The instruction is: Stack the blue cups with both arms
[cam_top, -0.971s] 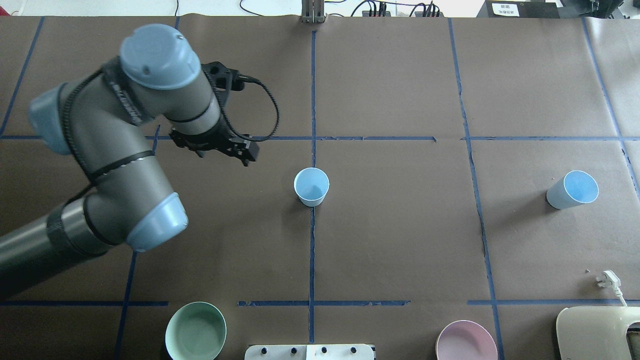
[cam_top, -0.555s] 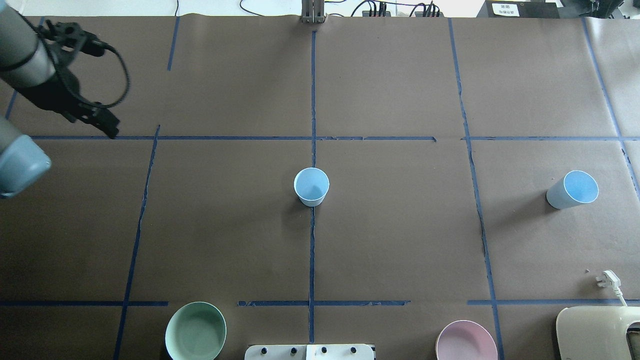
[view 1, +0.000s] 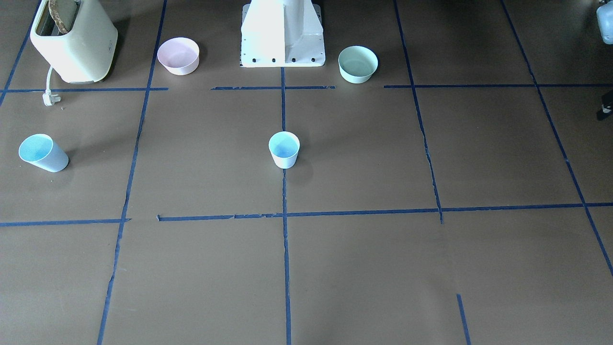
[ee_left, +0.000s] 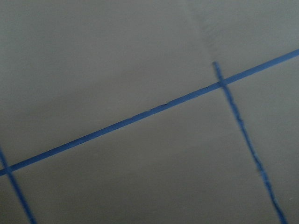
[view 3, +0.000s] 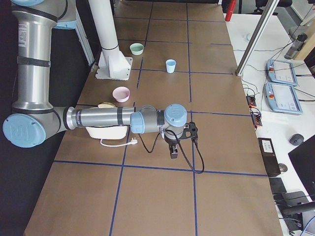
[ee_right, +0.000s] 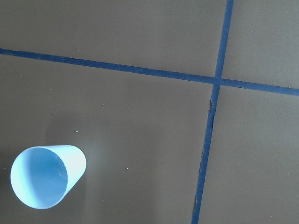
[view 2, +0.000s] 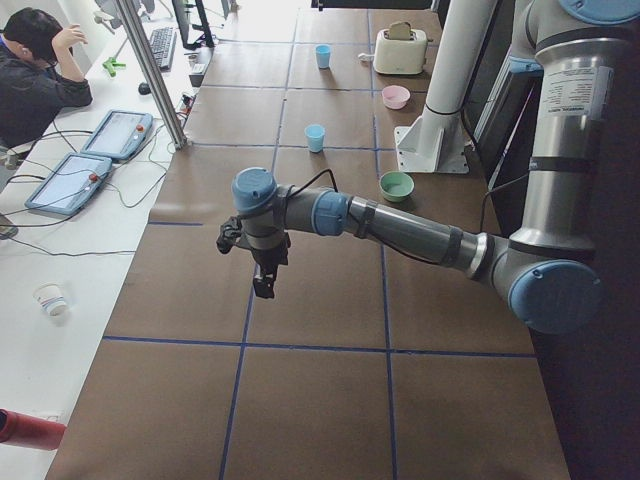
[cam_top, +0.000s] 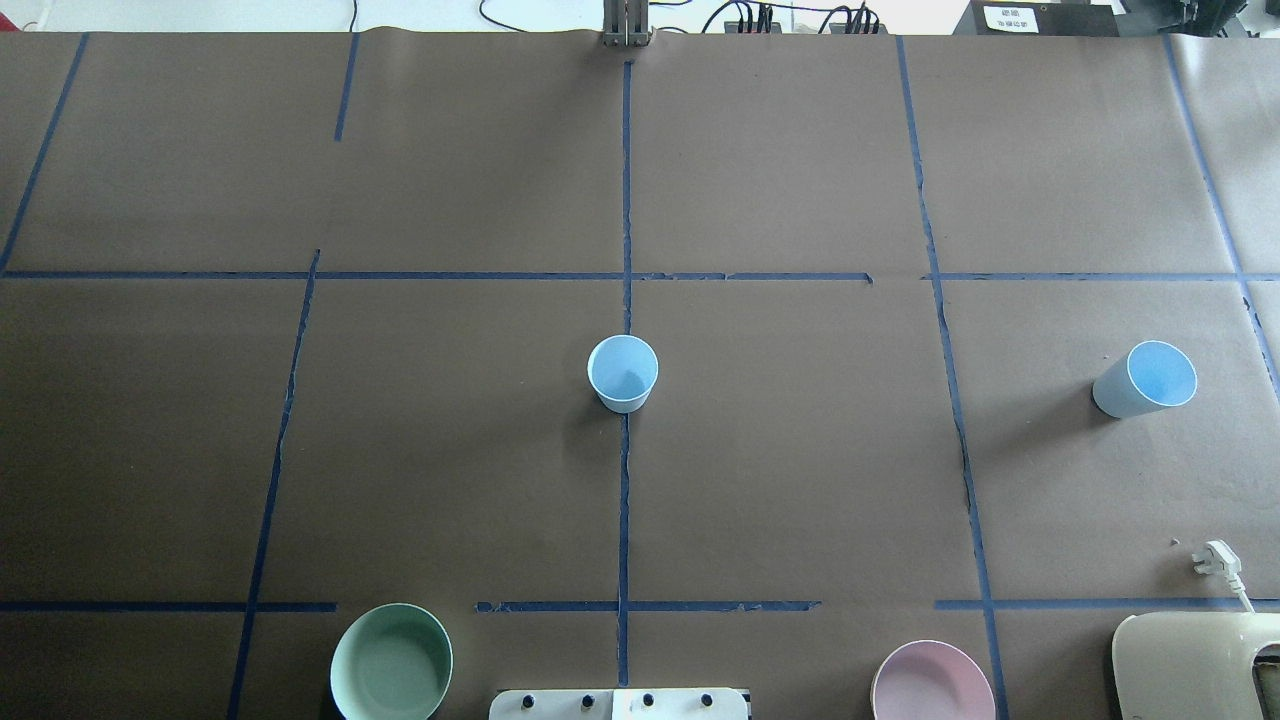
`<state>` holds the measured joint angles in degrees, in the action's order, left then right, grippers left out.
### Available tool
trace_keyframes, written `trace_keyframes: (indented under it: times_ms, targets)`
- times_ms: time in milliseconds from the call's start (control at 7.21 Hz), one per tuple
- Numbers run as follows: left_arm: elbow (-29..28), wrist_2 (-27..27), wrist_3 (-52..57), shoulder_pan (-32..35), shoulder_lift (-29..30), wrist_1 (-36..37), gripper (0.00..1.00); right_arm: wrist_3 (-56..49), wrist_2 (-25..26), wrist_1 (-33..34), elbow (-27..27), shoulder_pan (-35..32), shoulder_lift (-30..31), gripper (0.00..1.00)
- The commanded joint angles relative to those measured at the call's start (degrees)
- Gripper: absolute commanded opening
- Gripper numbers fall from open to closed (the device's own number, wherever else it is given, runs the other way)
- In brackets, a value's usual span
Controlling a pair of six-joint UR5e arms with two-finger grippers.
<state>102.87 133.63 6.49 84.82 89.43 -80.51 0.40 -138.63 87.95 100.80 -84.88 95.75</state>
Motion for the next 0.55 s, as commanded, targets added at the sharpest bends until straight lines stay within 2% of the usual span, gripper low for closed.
trace_keyframes:
  times_ms: [0, 139, 416]
  targets:
    - [-0.92, 1.53, 7.20, 4.03, -7.57, -3.14, 1.00, 3.98, 0.29, -0.06, 1.41, 2.25, -0.48, 1.00]
    - [-0.23, 4.16, 7.05, 4.12, -9.25, -3.51, 1.00, 7.57, 1.08, -0.59, 2.12, 4.00, -0.39, 1.00]
    - [-0.22, 4.36, 7.05, 4.12, -9.36, -3.51, 1.00, 19.31, 3.80, -13.00, 1.60, 9.44, 1.79, 1.00]
